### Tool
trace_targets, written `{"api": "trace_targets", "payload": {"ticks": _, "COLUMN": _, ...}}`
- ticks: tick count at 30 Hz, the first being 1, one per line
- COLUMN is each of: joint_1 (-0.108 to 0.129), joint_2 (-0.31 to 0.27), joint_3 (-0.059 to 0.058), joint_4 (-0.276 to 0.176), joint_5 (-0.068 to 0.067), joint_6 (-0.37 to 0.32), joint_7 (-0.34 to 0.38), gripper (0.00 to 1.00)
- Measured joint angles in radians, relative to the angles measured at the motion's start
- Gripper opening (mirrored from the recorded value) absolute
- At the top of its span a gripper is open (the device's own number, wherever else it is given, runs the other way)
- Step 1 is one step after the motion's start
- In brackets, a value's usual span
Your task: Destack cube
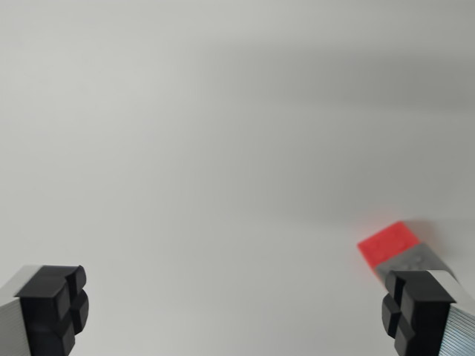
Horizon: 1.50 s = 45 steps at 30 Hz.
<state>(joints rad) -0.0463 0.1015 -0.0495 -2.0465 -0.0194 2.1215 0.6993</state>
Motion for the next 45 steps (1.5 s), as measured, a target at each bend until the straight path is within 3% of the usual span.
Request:
{"api": "trace_targets", "payload": {"ticks": 13, "joint_1": -0.028, "joint_2": -0.035, "joint_3": -0.021, "joint_4": -0.076, "joint_5": 0.0, "joint_6": 0.044, "joint_7": -0.137, "gripper": 1.0}}
{"api": "trace_targets", "payload": {"ticks": 25, "joint_1": -0.063, "joint_2": -0.07, "joint_3": -0.05, "joint_4": -0.157, "joint_5": 0.0, "joint_6": 0.095, "joint_7": -0.307, "gripper": 1.0}}
{"api": "trace_targets", "payload": {"ticks": 35, "joint_1": -0.094, "joint_2": -0.095, "joint_3": -0.081, "joint_4": -0.223, "joint_5": 0.0, "joint_6": 0.141, "joint_7": -0.469, "gripper": 1.0}}
{"api": "trace_targets", "payload": {"ticks": 45, "joint_1": -0.129, "joint_2": -0.113, "joint_3": -0.12, "joint_4": -0.286, "joint_5": 0.0, "joint_6": 0.188, "joint_7": -0.655, "gripper": 1.0}}
